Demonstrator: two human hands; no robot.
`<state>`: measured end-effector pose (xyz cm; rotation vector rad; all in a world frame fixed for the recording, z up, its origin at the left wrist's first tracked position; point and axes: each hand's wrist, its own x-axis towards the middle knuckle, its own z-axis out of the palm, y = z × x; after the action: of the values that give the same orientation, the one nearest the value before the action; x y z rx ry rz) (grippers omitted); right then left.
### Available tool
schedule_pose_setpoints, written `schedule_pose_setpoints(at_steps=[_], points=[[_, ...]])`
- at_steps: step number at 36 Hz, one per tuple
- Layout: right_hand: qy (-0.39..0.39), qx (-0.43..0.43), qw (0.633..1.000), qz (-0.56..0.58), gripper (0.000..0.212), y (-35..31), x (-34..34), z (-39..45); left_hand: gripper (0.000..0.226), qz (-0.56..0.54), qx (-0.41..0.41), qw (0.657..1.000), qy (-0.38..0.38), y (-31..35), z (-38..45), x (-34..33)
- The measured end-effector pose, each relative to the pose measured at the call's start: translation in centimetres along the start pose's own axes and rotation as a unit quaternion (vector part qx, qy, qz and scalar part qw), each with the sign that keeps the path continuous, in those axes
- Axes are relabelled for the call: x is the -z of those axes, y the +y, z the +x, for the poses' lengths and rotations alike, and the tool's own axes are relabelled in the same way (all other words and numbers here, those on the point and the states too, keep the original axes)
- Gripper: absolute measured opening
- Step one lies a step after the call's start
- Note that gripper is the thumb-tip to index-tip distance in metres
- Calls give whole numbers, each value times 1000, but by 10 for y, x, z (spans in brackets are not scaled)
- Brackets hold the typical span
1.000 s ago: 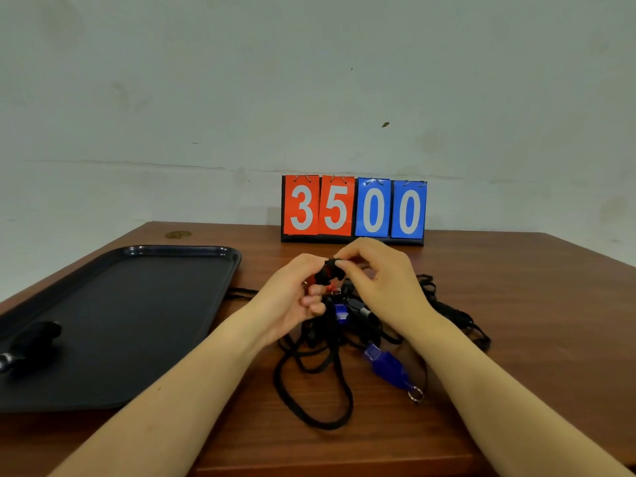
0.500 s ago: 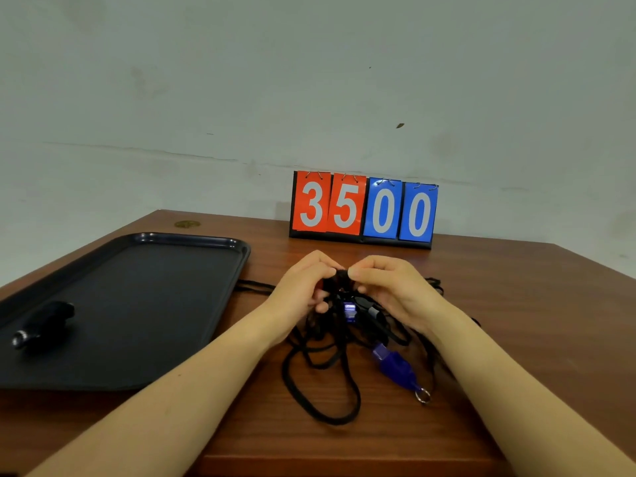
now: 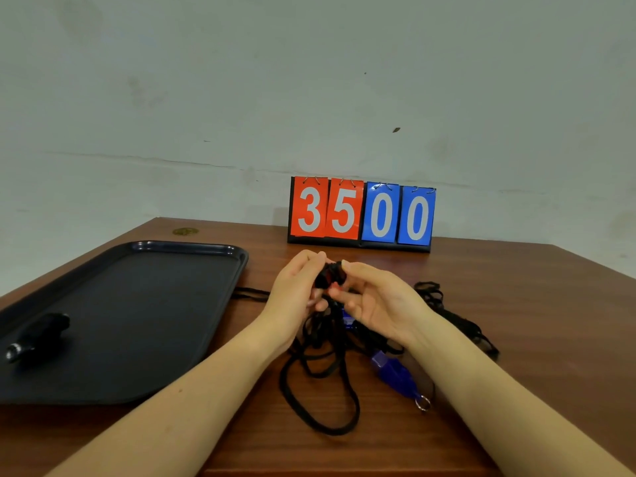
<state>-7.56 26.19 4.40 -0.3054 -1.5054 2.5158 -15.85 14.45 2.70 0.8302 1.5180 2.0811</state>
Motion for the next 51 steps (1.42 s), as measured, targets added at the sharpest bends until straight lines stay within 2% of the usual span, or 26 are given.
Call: schedule_pose_setpoints(at_steps=[3,7,11,15,21,29,36,40,42,46,48,51], points=[[-1,10,999,41,20,1,-1,1,25,-34,17,999,4,-3,1,0],[-15,74,997,33,23,4,0,6,31,-107,44,993,3,-3,2,-3],[-20,133,989,-61,26,6,-1,6,41,-113,35,993,-7,-3,3,-3],[6,168,976,-137,23,9,-4,6,29,-138,50,989,-5,-3,4,-1],[34,168,974,-150,21,12,-4,7,28,-171,76,982,12,-3,4,-1],[32,145,978,-145,21,14,-6,8,27,-112,78,990,33,-2,4,-1],[41,111,984,-130,23,14,-9,9,30,-27,78,993,82,-1,5,-5],[47,117,981,-145,21,14,-10,7,31,-40,81,993,73,-3,7,-2],[78,146,966,-196,17,14,-10,8,30,-80,87,991,57,-5,8,-1],[134,264,882,-365,14,17,-10,10,34,-158,109,981,26,-6,7,-2],[138,297,853,-407,16,19,-10,10,41,-132,125,983,37,-5,7,-4],[160,320,825,-437,17,20,-8,9,57,-5,140,989,54,-5,8,-9]])
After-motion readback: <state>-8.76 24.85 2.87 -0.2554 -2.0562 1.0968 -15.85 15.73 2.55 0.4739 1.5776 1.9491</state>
